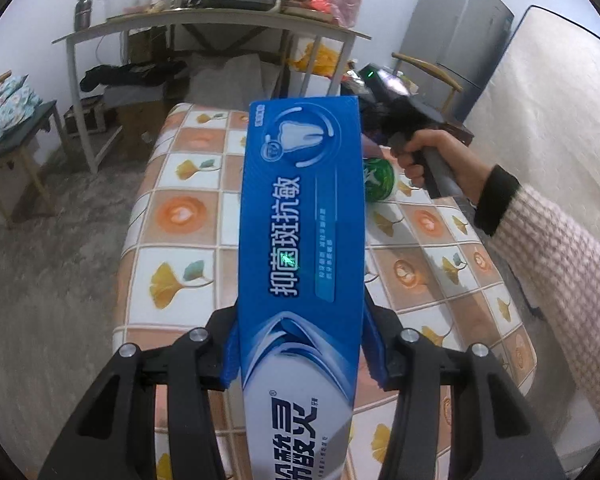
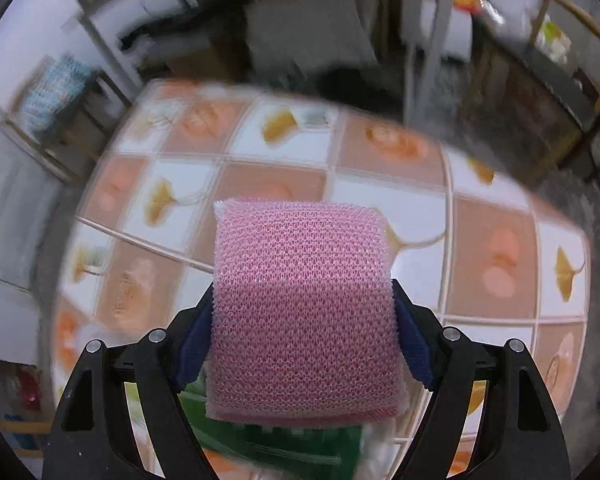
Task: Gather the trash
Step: 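Lift the toothpaste box and pink sponge off the table with both tools, then hold the toothpaste box and pink sponge raised above the table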
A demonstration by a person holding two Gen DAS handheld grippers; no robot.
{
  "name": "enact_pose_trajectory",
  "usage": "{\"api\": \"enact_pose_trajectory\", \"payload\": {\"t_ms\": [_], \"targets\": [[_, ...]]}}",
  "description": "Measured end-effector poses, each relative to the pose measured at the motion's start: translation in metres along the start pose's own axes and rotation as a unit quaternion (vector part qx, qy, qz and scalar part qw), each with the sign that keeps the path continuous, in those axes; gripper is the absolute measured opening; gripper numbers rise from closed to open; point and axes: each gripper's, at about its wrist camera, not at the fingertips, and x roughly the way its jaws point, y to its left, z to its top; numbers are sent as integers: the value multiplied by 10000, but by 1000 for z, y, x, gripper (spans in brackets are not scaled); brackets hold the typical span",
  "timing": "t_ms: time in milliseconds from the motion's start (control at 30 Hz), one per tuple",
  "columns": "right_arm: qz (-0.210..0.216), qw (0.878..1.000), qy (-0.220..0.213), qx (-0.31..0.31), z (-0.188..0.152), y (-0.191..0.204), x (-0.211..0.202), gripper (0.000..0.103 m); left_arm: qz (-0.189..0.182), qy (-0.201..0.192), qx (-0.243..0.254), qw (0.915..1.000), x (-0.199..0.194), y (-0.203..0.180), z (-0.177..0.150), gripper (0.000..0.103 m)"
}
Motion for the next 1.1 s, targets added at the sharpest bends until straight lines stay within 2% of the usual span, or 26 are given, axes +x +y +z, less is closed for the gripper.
{"api": "enact_pose_trajectory", "payload": {"t_ms": [67,167,433,533,767,933,1100], "targets": [[11,9990,439,-36,-5,3,13,75,12,-16,-56,10000,-3,6,-3,48],[161,9976,672,-58,-26,0,8,75,7,-108,-187,9998,-11,16,-9,48],[460,9957,662,-451,-113,5,-47,75,-258,-152,-590,9978,-23,30,-28,48],[662,9946,670,-445,-132,15,-57,75,-300,-167,-650,9973,-27,30,-32,48],[1210,9878,824,-525,-152,50,-65,75,-247,-259,-661,9972,-39,30,-36,48],[1275,9868,793,-608,-152,63,-72,75,-224,-256,-716,9969,-39,33,-39,48],[1100,9900,682,-559,-147,60,-73,75,-244,-288,-766,9963,-41,36,-40,48]]}}
